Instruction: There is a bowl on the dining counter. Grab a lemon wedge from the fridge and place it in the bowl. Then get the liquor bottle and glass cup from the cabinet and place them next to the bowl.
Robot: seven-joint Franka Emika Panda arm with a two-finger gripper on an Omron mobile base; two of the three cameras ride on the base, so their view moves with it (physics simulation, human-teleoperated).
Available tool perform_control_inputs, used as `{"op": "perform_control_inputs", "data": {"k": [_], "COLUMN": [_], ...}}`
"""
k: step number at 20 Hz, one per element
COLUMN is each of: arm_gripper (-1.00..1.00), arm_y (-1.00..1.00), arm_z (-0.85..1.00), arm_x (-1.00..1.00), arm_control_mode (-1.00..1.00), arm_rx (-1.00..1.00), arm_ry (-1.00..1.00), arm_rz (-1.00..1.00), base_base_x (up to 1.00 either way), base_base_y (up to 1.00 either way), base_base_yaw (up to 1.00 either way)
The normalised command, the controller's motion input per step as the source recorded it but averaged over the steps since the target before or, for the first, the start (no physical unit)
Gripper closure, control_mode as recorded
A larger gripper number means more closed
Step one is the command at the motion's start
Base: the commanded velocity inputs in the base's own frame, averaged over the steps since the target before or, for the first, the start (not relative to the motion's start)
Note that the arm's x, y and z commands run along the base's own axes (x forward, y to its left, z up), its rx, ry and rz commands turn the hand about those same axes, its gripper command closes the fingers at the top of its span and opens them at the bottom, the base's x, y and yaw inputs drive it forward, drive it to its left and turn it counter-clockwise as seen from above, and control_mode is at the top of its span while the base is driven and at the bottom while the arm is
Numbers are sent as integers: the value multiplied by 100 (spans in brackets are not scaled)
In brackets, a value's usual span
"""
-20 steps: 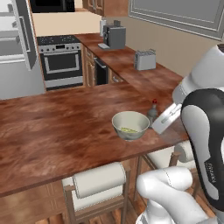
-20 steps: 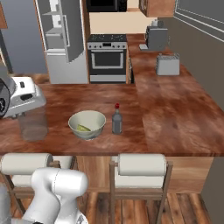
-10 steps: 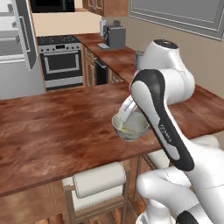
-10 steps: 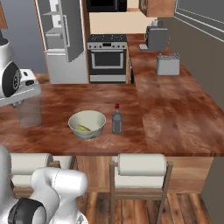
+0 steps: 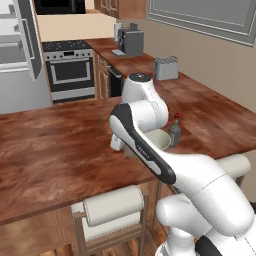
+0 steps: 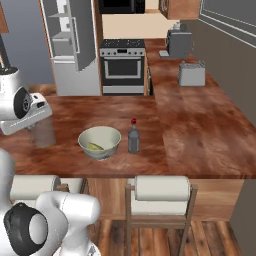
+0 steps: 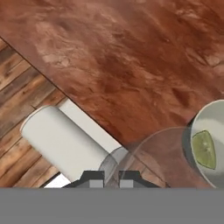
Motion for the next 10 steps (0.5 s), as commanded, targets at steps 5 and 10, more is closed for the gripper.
{"op": "perform_control_inputs", "data": {"k": [5, 10], "arm_gripper": [100, 100], "arm_y": [15, 6], "arm_z": [-55, -53], "arm_x": [61, 57], "arm_control_mode": [-100, -100], "arm_rx": [-1, 0], "arm_ry": [1, 0], "arm_rz": [4, 3], "base_base_x": [0, 0], "base_base_y": [0, 0], "base_base_yaw": [0, 0]}}
